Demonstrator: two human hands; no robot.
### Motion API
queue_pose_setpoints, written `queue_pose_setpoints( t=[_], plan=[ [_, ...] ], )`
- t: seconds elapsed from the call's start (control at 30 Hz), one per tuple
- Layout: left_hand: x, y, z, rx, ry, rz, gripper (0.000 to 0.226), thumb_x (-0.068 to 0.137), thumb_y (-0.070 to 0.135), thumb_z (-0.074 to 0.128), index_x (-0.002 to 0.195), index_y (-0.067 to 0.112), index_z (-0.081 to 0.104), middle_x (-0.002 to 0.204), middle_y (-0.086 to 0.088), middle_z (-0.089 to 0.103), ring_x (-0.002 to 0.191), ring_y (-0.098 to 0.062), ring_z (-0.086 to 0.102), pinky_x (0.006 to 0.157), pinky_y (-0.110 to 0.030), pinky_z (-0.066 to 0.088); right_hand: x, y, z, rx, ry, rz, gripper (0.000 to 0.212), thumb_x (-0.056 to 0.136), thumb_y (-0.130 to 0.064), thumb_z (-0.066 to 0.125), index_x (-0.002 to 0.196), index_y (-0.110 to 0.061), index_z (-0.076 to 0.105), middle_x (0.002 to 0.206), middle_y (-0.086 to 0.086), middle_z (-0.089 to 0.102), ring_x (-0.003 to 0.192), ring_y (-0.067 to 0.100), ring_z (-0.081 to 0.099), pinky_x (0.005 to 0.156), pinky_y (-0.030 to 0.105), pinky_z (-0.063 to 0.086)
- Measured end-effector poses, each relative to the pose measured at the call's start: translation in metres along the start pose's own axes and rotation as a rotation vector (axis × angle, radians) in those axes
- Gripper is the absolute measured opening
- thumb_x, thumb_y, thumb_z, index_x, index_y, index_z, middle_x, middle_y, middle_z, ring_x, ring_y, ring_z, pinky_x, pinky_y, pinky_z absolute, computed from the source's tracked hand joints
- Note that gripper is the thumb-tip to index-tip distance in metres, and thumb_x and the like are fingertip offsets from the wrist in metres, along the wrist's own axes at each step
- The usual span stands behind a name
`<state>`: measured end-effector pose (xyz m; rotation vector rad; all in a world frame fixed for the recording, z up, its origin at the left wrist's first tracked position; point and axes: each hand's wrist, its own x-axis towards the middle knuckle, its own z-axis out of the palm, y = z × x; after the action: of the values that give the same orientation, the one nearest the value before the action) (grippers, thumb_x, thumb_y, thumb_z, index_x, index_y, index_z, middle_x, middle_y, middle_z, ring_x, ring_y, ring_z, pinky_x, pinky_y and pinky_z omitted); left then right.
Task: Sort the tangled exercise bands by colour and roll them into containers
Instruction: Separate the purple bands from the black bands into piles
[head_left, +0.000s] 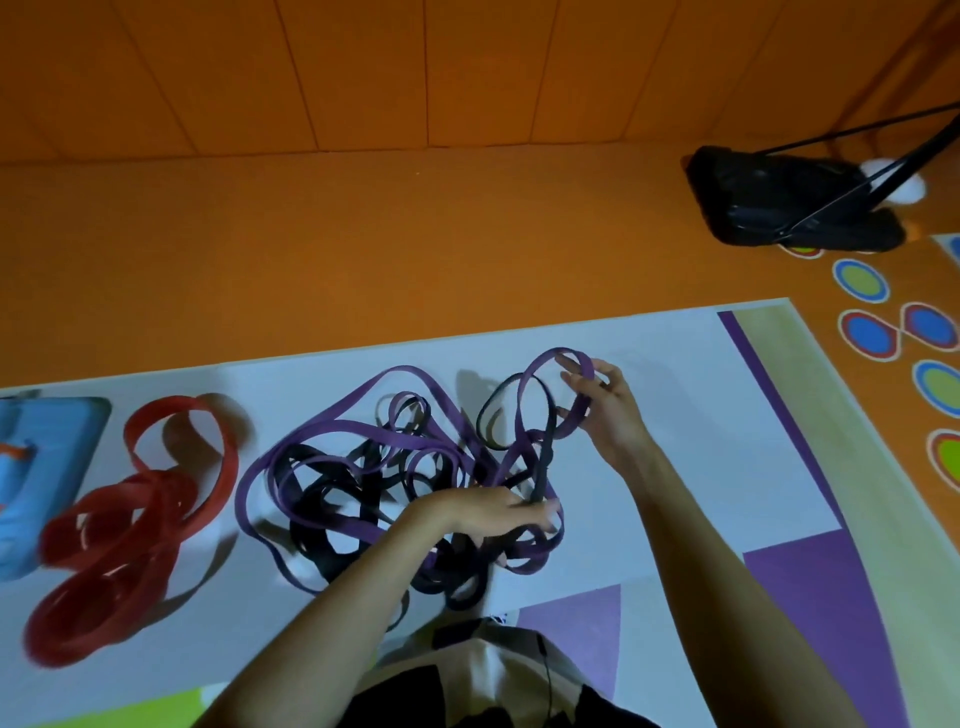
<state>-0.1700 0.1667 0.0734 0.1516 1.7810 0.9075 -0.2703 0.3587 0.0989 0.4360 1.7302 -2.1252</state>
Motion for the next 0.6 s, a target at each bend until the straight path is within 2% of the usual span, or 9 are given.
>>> queue_pose_setpoints(
  t=[0.07,0.13,0.17,0.23,0.3,0.37,0.43,0.5,0.6],
  plan=[
    [0.014,-0.002,0.003,0.009,0.054,-0.079,0.116,0.069,0.106,0.009,0.149,0.035,0.053,0.148,0.001,0.055,0.11,-0.021,0.062,0.119,-0.055,0.033,-0.001,-0.007,0.002,-0.059,0.004,-0.024,0.032,0.102,-0.01,0.066,0.124,-0.021,0.045,0.13,-0.002,0.074,0.139,0.022,0.054,0.106,0.06,0.051],
    [0.029,-0.006,0.001,-0.056,0.133,-0.064,0.11,0.075,0.102,0.006,0.124,0.029,0.072,0.13,0.003,0.068,0.119,-0.022,0.061,0.114,-0.045,0.035,-0.003,-0.013,0.002,-0.059,-0.01,-0.038,0.035,0.1,-0.009,0.069,0.124,-0.019,0.046,0.129,0.001,0.074,0.136,0.022,0.057,0.107,0.061,0.051],
    [0.036,-0.007,-0.002,-0.068,0.197,-0.069,0.099,0.084,0.095,0.01,0.093,0.021,0.074,0.103,0.004,0.073,0.1,-0.02,0.065,0.099,-0.038,0.042,-0.004,-0.016,0.001,-0.057,-0.024,-0.045,0.036,0.099,-0.008,0.069,0.125,-0.018,0.047,0.129,0.004,0.074,0.133,0.023,0.061,0.107,0.061,0.051],
    [0.047,-0.006,-0.009,-0.057,0.388,-0.119,0.078,0.092,0.086,0.027,0.059,0.017,0.041,0.058,0.003,0.048,0.054,-0.018,0.048,0.063,-0.032,0.038,-0.009,-0.02,-0.002,-0.077,-0.057,-0.06,0.036,0.099,-0.004,0.066,0.125,-0.018,0.047,0.13,0.008,0.073,0.128,0.026,0.065,0.107,0.061,0.05],
    [0.052,-0.006,-0.015,-0.055,0.595,-0.163,0.074,0.089,0.087,0.039,0.061,0.018,0.037,0.058,0.002,0.046,0.051,-0.018,0.045,0.054,-0.031,0.031,-0.015,-0.022,-0.006,-0.093,-0.088,-0.07,0.035,0.1,-0.002,0.064,0.127,-0.017,0.048,0.133,0.01,0.071,0.127,0.029,0.066,0.106,0.062,0.051],
    [0.059,-0.004,-0.02,-0.106,0.783,-0.134,0.077,0.087,0.088,0.039,0.08,0.014,0.056,0.075,0.001,0.057,0.067,-0.02,0.057,0.058,-0.031,0.039,-0.02,-0.024,-0.011,-0.073,-0.124,-0.072,0.035,0.1,-0.001,0.062,0.128,-0.016,0.048,0.135,0.014,0.069,0.127,0.034,0.065,0.105,0.062,0.051],
    [0.07,0.005,-0.024,-0.22,0.862,-0.048,0.078,0.086,0.089,0.036,0.113,0.02,0.06,0.114,0.0,0.063,0.102,-0.022,0.062,0.08,-0.04,0.052,-0.024,-0.027,-0.016,-0.054,-0.155,-0.074,0.037,0.101,-0.001,0.061,0.131,-0.015,0.047,0.135,0.016,0.069,0.127,0.038,0.065,0.105,0.061,0.051],
    [0.076,0.019,-0.031,-0.399,0.853,0.068,0.076,0.088,0.084,0.044,0.14,0.029,0.052,0.146,0.005,0.05,0.132,-0.021,0.051,0.104,-0.049,0.047,-0.027,-0.031,-0.019,-0.049,-0.172,-0.078,0.038,0.101,0.0,0.061,0.133,-0.015,0.047,0.135,0.016,0.069,0.125,0.038,0.066,0.104,0.059,0.053],
    [0.086,0.03,-0.045,-0.46,0.807,0.191,0.043,0.099,0.054,0.06,0.119,0.017,0.07,0.12,0.002,0.069,0.112,-0.023,0.065,0.097,-0.041,0.051,-0.028,-0.036,-0.028,-0.046,-0.18,-0.092,0.036,0.101,0.001,0.06,0.132,-0.014,0.049,0.133,0.017,0.069,0.124,0.039,0.066,0.102,0.058,0.054]
  ],
)
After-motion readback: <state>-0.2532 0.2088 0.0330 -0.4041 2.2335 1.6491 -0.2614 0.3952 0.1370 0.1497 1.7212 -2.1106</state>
